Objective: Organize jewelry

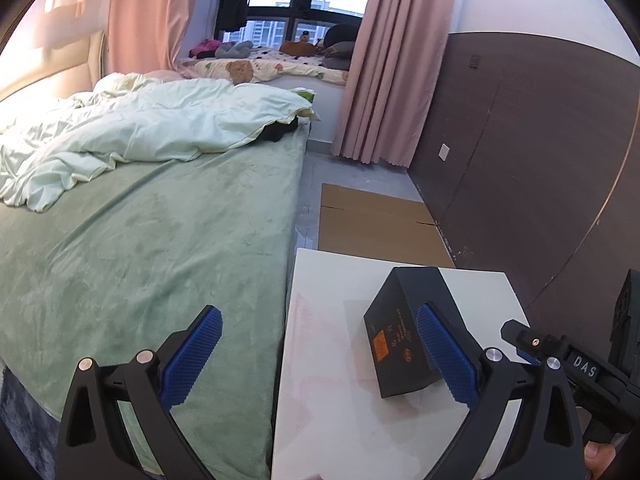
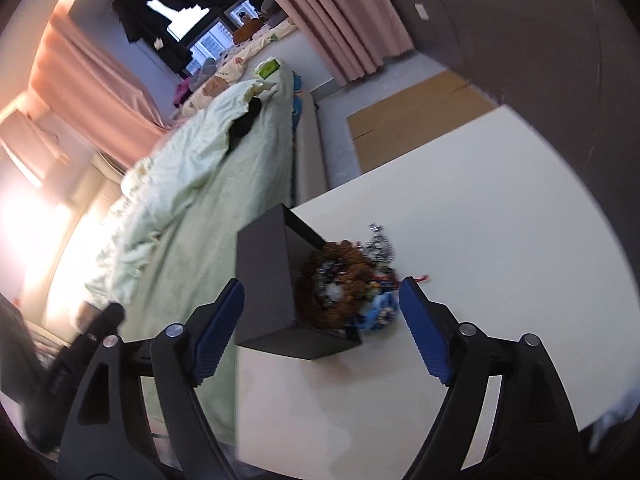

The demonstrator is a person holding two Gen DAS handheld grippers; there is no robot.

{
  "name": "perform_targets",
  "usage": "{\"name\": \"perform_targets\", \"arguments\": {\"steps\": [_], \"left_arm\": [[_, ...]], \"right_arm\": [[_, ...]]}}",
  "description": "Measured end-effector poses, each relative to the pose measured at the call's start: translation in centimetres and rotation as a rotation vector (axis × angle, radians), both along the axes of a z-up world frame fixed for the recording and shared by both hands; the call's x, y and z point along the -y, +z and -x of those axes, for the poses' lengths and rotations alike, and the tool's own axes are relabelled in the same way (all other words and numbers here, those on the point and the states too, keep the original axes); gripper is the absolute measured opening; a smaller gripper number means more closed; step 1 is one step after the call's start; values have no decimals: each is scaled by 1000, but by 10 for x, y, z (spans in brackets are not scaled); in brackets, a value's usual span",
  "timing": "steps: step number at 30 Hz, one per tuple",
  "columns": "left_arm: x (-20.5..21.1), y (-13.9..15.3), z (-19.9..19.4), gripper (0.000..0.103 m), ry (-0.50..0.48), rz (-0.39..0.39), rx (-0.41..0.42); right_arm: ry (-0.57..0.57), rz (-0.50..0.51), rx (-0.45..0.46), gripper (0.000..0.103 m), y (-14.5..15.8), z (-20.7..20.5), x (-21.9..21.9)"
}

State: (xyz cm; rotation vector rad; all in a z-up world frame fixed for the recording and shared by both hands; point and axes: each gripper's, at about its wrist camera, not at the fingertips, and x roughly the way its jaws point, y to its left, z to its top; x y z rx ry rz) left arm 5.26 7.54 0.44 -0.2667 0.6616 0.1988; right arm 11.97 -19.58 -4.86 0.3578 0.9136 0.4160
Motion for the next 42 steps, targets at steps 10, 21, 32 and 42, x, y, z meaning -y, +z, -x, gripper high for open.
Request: {"name": "perform_targets", "arguments": {"steps": [10, 21, 32, 42], "left_arm": [[13, 0, 1, 95, -35, -40, 3], [18, -1, 0, 95, -43, -50, 2], [27, -4, -1, 95, -71, -60, -6], [31, -3, 2, 95, -86, -63, -4]], "right_arm": [[13, 145, 65, 81, 5, 14, -9], [27, 183, 85, 81, 10, 19, -6], [14, 193, 91, 81, 10, 18, 1], [17, 219, 106, 81, 11, 20, 6]]}}
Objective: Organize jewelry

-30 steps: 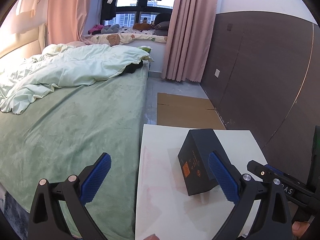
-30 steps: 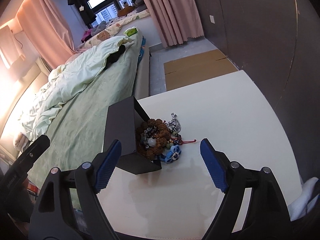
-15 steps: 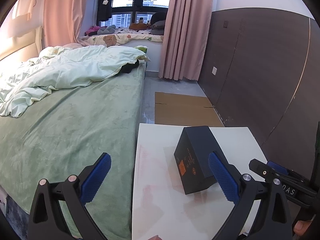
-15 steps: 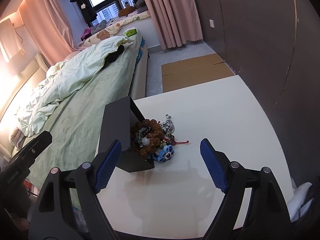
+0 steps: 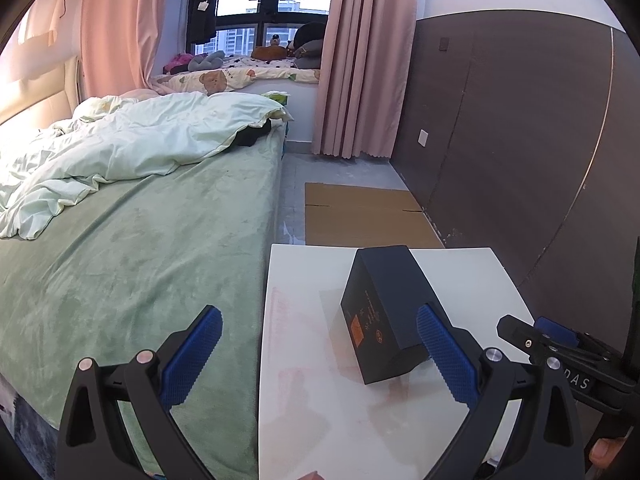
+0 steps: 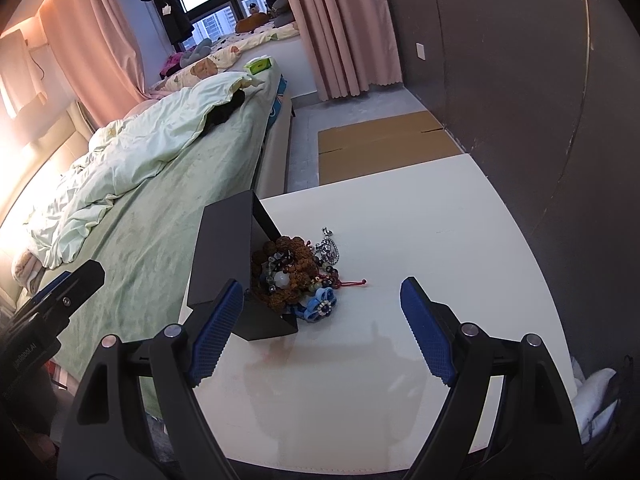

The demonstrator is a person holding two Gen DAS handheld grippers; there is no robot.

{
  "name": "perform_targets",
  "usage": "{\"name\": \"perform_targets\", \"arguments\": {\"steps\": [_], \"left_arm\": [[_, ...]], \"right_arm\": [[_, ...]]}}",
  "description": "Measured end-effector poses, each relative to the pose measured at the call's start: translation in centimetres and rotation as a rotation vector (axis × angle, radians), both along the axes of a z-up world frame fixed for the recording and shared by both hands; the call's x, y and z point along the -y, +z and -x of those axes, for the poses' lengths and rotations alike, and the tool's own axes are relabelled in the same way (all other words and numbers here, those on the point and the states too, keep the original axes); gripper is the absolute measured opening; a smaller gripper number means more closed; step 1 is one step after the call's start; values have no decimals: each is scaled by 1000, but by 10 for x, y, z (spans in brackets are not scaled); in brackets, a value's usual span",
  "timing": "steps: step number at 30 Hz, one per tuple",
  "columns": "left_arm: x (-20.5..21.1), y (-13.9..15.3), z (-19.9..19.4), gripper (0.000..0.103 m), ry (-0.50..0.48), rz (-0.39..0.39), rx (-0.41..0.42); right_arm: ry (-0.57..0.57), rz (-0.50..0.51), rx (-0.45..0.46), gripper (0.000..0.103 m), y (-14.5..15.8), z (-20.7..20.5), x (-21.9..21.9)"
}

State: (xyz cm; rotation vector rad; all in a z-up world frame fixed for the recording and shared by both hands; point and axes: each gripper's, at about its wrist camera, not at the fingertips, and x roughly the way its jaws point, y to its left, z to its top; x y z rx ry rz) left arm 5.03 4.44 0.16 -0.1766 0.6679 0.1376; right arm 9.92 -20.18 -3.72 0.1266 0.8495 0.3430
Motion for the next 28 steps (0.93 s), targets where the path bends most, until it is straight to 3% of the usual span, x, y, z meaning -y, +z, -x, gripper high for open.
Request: {"name": "perform_targets", "arguments": {"steps": [10, 15, 20, 28], "left_arm": [[6, 0, 5, 95, -15, -15, 3], [8, 0, 6, 95, -16, -18, 8], [18, 3, 12, 95, -19, -86, 31], [15, 3, 12, 95, -20, -64, 15]], "right_arm": [[-1, 9, 9, 81, 1, 5, 2], [-5, 14, 20, 88, 1, 10, 6], [-7, 15, 16, 88, 1, 11, 6], [-8, 16, 15, 88, 1, 13, 8]]}}
